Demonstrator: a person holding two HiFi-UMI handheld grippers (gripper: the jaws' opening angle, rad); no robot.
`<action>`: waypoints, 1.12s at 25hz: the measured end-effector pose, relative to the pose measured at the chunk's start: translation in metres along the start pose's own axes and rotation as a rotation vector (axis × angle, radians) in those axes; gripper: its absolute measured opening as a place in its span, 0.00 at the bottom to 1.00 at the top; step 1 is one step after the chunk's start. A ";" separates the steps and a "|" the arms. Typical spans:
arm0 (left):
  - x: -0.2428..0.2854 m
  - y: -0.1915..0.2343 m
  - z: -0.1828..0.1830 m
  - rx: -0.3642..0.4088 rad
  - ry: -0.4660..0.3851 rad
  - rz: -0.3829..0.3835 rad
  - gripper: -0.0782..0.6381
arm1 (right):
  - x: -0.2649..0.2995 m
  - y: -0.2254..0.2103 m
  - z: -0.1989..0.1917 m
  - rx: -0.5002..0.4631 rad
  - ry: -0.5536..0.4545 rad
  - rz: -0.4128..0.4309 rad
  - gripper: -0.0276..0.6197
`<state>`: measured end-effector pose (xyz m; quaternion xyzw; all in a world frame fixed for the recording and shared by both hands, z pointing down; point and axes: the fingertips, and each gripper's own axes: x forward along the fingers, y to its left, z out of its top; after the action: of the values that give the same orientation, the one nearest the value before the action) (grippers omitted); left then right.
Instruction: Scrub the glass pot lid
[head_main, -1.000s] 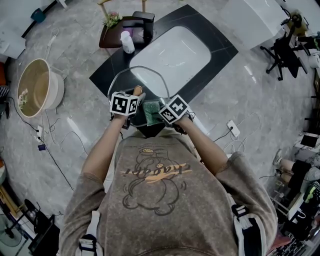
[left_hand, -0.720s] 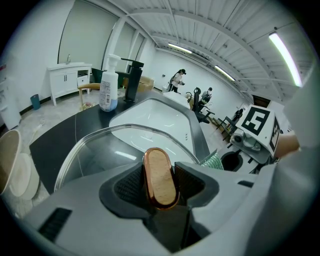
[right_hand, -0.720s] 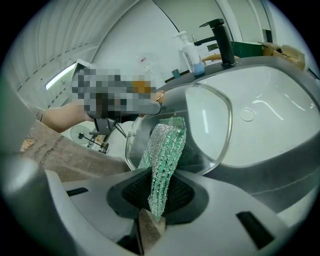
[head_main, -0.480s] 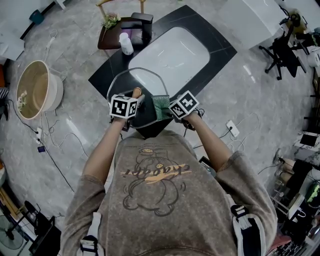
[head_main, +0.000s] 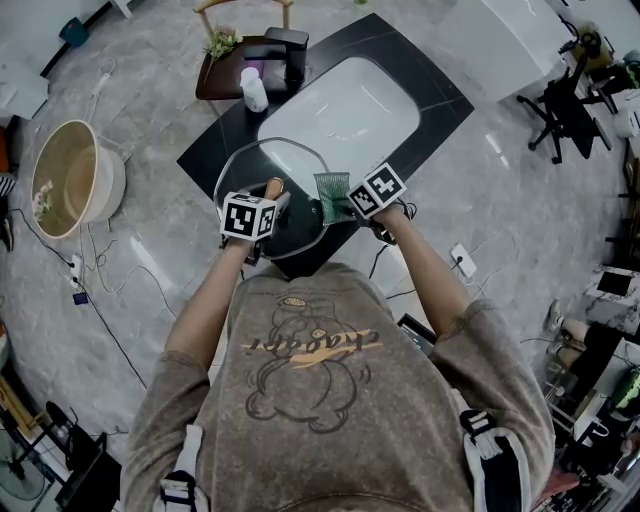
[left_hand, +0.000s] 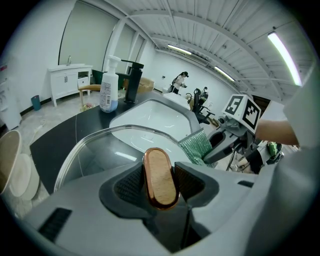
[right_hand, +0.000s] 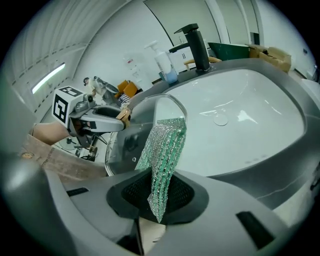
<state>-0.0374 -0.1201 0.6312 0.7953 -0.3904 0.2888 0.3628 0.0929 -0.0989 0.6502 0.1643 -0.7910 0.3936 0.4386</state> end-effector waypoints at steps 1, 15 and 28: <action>0.000 0.000 0.000 -0.001 -0.001 0.000 0.38 | 0.000 -0.002 0.002 0.006 0.007 0.004 0.18; -0.002 -0.001 0.001 0.005 -0.005 -0.006 0.38 | 0.000 -0.039 0.050 0.094 0.040 -0.024 0.18; -0.001 -0.001 0.003 0.005 -0.011 -0.008 0.38 | 0.011 -0.052 0.096 0.056 0.088 -0.050 0.18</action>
<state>-0.0367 -0.1215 0.6283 0.7993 -0.3888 0.2839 0.3598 0.0643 -0.2051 0.6545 0.1785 -0.7553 0.4113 0.4780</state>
